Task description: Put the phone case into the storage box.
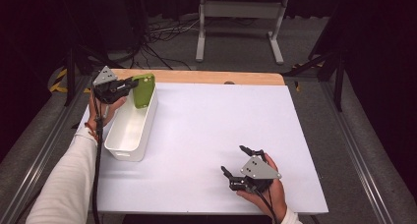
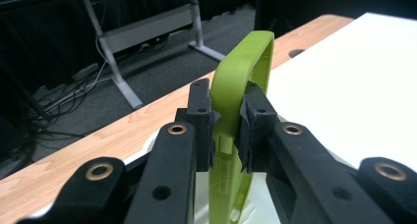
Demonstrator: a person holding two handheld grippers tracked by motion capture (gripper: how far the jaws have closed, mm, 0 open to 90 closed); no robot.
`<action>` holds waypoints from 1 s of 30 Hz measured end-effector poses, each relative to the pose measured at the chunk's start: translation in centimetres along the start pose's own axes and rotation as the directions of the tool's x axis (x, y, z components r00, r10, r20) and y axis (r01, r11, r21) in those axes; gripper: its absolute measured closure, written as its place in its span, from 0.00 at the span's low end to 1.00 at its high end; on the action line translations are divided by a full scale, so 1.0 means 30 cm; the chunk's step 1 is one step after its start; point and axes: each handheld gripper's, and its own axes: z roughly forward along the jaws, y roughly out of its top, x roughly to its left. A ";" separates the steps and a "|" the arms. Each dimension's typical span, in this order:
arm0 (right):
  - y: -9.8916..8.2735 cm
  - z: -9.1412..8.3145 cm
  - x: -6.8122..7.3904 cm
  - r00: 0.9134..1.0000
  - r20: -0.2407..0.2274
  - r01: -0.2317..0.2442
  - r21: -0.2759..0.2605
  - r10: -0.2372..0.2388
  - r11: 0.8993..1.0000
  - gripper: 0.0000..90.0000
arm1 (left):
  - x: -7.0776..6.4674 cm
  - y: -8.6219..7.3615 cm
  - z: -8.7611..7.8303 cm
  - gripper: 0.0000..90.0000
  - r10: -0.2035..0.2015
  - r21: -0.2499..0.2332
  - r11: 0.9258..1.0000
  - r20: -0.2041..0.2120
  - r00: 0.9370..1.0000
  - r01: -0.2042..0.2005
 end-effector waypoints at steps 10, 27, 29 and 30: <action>-0.004 0.008 0.001 1.000 -0.016 0.006 0.010 -0.006 1.000 0.19 | 0.008 0.012 0.022 0.85 0.057 0.042 0.998 -0.080 0.995 -0.054; -0.009 0.014 -0.011 1.000 -0.029 0.008 0.015 -0.007 1.000 0.19 | 0.043 -0.001 0.063 0.73 0.039 0.065 0.997 -0.161 0.986 -0.029; -0.010 0.016 -0.012 1.000 -0.031 0.008 0.018 -0.007 1.000 0.19 | 0.049 -0.005 0.066 0.71 0.039 0.071 0.997 -0.162 0.986 -0.027; -0.011 0.016 -0.012 0.999 -0.031 0.008 0.018 -0.008 1.000 0.19 | 0.051 -0.007 0.067 0.70 0.037 0.073 0.997 -0.167 0.985 -0.025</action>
